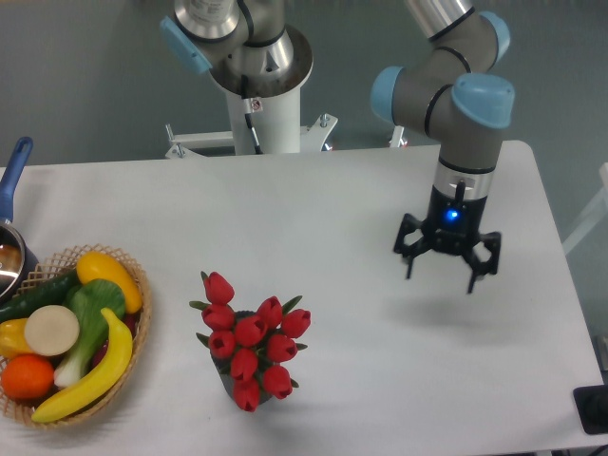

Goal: Insert the flowers into the vase

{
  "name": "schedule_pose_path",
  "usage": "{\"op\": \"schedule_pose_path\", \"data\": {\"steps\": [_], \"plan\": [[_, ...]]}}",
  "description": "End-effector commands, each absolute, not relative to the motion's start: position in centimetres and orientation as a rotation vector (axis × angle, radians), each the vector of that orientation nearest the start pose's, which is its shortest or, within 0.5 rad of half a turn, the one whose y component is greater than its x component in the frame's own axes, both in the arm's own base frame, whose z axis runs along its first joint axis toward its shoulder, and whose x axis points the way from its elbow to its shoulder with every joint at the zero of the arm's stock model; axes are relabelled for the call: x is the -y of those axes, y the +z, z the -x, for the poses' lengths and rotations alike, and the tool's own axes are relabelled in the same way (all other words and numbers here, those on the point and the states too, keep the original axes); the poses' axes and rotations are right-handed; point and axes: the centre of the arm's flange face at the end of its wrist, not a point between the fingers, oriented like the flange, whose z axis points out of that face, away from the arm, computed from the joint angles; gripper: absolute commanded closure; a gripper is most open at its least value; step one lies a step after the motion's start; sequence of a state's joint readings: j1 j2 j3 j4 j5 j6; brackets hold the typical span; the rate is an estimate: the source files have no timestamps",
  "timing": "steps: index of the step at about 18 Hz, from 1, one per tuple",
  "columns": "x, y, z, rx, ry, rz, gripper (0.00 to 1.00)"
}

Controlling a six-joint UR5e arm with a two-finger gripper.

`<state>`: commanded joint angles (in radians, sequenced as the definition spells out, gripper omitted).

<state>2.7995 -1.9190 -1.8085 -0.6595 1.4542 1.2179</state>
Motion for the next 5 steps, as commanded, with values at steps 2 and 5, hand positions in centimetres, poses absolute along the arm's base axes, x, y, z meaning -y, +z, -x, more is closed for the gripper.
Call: {"op": "schedule_pose_path", "data": {"steps": [2, 5], "plan": [[-33.53, 28.14, 50.93, -0.021, 0.377, 2.901, 0.00], [-33.84, 28.93, 50.38, -0.032, 0.406, 2.914, 0.00]]}}
